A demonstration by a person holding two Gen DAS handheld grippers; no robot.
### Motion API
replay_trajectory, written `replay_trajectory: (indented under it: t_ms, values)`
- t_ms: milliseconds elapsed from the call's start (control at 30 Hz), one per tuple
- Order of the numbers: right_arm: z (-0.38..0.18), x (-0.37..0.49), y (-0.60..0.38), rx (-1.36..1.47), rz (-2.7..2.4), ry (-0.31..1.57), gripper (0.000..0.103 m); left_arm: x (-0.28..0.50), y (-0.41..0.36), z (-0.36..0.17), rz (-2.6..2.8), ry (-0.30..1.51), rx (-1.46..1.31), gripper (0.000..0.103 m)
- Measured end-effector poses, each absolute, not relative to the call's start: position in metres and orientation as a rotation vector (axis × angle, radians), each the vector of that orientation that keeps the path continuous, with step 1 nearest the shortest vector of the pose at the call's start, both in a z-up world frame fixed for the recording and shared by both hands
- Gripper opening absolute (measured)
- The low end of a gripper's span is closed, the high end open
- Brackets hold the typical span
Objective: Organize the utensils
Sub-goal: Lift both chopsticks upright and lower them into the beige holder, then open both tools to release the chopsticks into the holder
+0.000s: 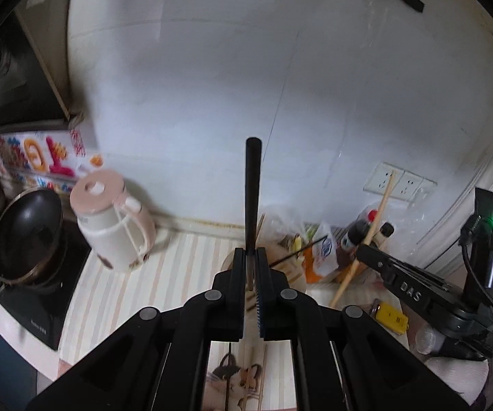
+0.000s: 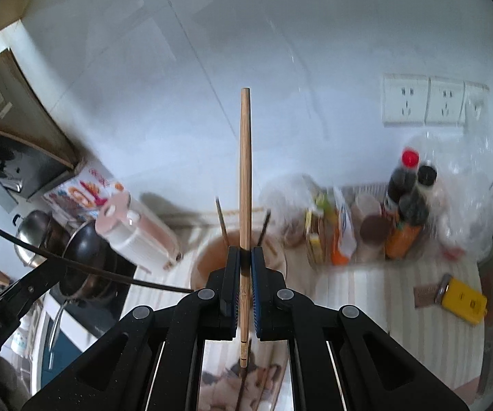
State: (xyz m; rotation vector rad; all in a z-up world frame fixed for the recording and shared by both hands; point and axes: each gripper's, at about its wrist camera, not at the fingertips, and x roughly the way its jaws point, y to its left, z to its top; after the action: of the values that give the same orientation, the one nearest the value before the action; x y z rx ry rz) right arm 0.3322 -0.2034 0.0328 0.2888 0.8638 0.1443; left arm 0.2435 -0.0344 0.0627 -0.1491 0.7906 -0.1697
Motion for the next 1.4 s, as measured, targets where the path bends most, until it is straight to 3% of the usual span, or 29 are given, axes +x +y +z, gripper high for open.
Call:
replay_trajectory:
  t_ms: [233, 700, 900, 933, 967, 1033, 1067, 1100, 1167, 1267, 1400]
  values:
    - [0.047, 0.375, -0.203, 0.294, 0.114, 0.797, 0.007, 0.273, -0.042, 0.06, -0.164, 0.8, -0.122, 0.003]
    - [-0.007, 0.431, -0.184, 0.301, 0.076, 0.683, 0.007, 0.33, -0.054, -0.021, -0.166, 1.032, -0.141, 0.003]
    - [-0.034, 0.445, -0.176, 0.244, 0.149, 0.794, 0.007, 0.328, -0.056, -0.025, -0.155, 1.085, -0.166, 0.009]
    - [-0.035, 0.444, -0.177, 0.244, 0.155, 0.81, 0.014, 0.324, -0.056, -0.019, -0.137, 1.079, -0.161, 0.01]
    - [-0.034, 0.442, -0.179, 0.254, 0.162, 0.818, 0.028, 0.321, -0.054, -0.014, -0.119, 1.067, -0.159, 0.015]
    - [-0.027, 0.431, -0.188, 0.275, 0.159, 0.815, 0.044, 0.313, -0.049, -0.002, -0.104, 1.03, -0.161, 0.039]
    - [-0.021, 0.424, -0.193, 0.281, 0.146, 0.808, 0.049, 0.307, -0.045, 0.006, -0.095, 1.003, -0.171, 0.064]
    - [-0.017, 0.419, -0.197, 0.288, 0.136, 0.807, 0.051, 0.301, -0.041, 0.012, -0.091, 0.977, -0.18, 0.079]
    - [-0.007, 0.401, -0.212, 0.311, 0.115, 0.813, 0.056, 0.29, -0.034, 0.02, -0.084, 0.925, -0.193, 0.081]
    - [-0.004, 0.376, -0.231, 0.32, 0.056, 0.831, 0.063, 0.273, -0.024, 0.02, -0.047, 0.887, -0.17, 0.103]
    - [-0.017, 0.336, -0.254, 0.343, 0.004, 0.835, 0.08, 0.253, -0.014, -0.001, 0.012, 0.868, -0.117, 0.103]
